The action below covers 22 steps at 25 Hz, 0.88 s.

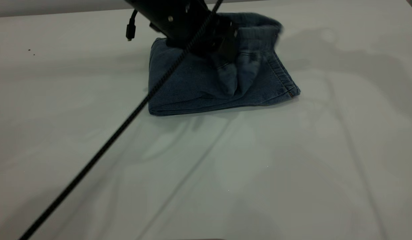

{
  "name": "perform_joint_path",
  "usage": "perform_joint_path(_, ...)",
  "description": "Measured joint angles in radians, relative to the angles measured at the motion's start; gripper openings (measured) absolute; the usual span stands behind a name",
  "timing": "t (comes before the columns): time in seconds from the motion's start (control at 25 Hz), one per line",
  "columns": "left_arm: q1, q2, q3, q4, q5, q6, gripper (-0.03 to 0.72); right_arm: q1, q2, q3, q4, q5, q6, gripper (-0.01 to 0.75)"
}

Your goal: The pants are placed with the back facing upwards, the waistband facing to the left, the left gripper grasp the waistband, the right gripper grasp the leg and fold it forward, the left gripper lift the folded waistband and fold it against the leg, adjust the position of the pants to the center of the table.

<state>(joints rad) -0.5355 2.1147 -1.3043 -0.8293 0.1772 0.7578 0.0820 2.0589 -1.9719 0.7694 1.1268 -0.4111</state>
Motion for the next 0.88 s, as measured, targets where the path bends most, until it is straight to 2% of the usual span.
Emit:
perform_joint_path(0.08,0.010,-0.053,0.000,0.000,0.008,0.005,0.624,0.003,0.000,0.000,-0.004,0.000,0.001,0.449)
perform_joint_path(0.16,0.026,-0.116,0.000,0.000,0.012,0.008,0.640,0.007,0.000,0.000,-0.016,0.001,0.003,0.449)
perform_joint_path(0.32,0.082,-0.271,0.000,0.006,0.034,0.023,0.613,0.009,0.000,0.000,-0.030,0.005,0.010,0.449)
perform_joint_path(0.48,0.176,-0.430,0.000,0.026,0.089,0.035,0.575,0.037,0.013,0.001,-0.066,0.005,0.061,0.449)
perform_joint_path(0.68,0.285,-0.586,0.000,0.033,0.168,0.016,0.570,0.200,0.104,0.012,-0.258,-0.009,0.189,0.449)
perform_joint_path(0.88,0.303,-0.669,0.002,0.041,0.251,-0.001,0.570,0.369,0.210,0.020,-0.550,-0.064,0.422,0.449)
